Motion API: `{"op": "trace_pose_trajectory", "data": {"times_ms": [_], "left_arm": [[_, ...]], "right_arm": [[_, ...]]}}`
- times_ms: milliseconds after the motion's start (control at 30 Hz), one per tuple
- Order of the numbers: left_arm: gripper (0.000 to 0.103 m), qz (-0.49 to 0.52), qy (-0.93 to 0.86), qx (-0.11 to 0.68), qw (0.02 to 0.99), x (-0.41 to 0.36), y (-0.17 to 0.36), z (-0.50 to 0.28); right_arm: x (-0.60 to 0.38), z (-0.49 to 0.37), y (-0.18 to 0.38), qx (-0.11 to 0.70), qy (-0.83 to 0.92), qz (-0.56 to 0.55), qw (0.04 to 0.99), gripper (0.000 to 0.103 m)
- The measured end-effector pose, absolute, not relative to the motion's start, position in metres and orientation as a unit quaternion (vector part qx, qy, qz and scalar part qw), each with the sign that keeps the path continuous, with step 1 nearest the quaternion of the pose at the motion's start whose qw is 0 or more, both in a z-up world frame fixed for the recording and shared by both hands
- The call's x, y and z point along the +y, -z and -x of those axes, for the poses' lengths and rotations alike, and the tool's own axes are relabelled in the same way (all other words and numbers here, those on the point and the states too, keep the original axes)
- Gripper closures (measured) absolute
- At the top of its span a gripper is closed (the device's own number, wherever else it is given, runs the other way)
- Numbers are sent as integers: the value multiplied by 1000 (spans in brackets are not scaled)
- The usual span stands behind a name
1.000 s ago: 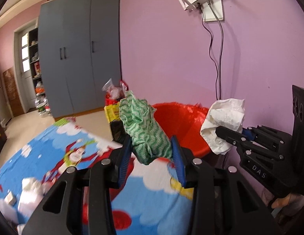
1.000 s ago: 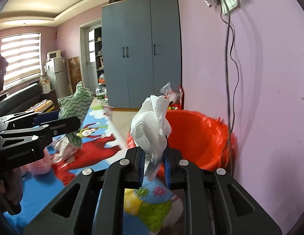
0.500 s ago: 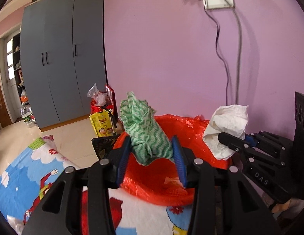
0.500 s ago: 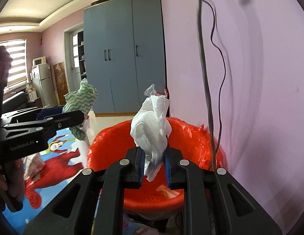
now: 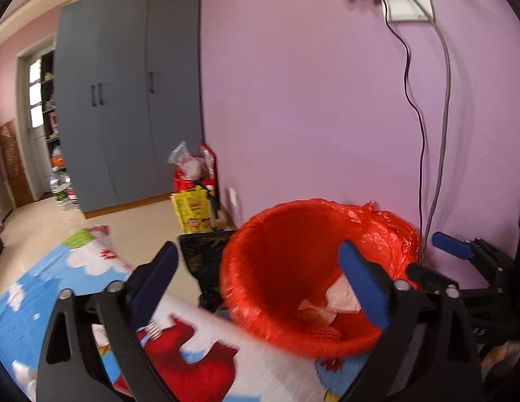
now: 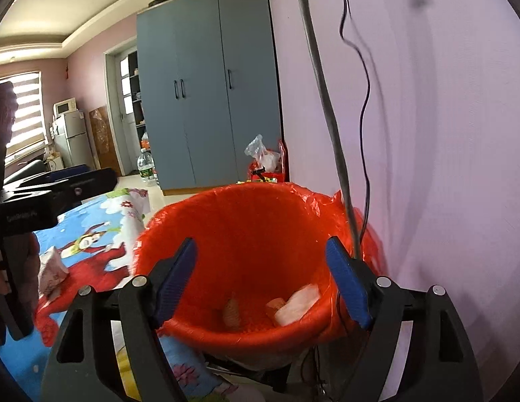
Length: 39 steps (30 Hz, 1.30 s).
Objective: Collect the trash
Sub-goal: 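Move both tools back over the bed, then grasp the pink foam net with the right tool while the left tool grasps the white plastic bag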
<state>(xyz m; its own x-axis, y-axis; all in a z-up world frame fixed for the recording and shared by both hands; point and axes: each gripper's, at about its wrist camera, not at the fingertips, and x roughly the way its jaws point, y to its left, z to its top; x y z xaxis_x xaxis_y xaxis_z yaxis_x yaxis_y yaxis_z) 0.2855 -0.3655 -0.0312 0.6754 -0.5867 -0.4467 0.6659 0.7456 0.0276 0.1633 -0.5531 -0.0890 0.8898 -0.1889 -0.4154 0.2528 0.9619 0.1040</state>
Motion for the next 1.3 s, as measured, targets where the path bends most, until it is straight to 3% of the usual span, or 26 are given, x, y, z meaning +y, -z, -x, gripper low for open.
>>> {"op": "trace_pose_trajectory", "data": {"times_ms": [700,1033,1300], "left_arm": [[5,-86,226,240,940,-141,30,-118],[5,-54,113,281,951,-29,62,-101],[5,-17,82,291,953,16,75,-100]], "right_arm": [[-390,-116,73,266,-2,-74,961,24],[-304,-126,81,305,-74,-39,949,24],[-237,-152,85,327,-123,4,937,23]]}}
